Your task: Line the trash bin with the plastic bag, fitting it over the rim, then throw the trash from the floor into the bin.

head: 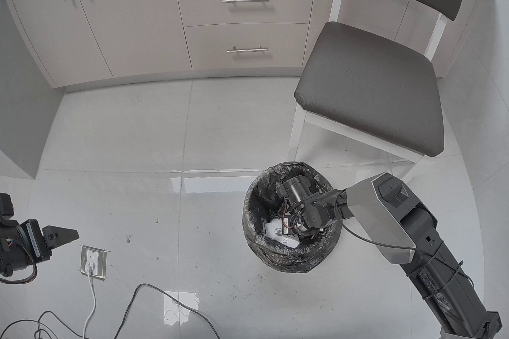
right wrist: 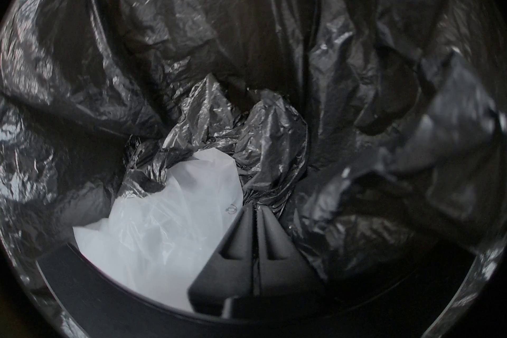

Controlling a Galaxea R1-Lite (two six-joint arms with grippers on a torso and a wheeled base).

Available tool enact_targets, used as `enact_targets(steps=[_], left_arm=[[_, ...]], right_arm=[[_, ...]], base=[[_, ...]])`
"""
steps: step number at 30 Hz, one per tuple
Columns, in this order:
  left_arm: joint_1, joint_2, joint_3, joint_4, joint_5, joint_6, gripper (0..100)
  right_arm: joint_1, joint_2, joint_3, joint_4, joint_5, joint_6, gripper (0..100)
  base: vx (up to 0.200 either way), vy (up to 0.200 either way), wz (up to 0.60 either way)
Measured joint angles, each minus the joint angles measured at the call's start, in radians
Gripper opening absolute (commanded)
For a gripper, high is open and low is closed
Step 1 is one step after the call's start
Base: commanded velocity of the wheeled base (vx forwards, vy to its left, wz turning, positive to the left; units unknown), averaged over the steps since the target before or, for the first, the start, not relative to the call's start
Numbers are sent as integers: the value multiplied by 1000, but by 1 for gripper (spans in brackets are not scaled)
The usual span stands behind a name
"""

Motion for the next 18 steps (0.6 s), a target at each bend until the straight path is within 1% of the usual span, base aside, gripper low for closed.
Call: enact_targets(steps=[8, 13, 18], left_arm=[[-1, 3, 19, -6, 0, -1, 100], [-1, 3, 22, -6, 0, -2, 100], [0, 0, 24, -6, 0, -4, 100]], right_arm=[[2, 3, 0, 97, 0, 1, 0], [7, -4, 0, 199, 2, 30, 0], [13, -26, 0, 335, 40, 65, 0]], base=[[0, 0, 0], [0, 0, 0], [0, 0, 0]])
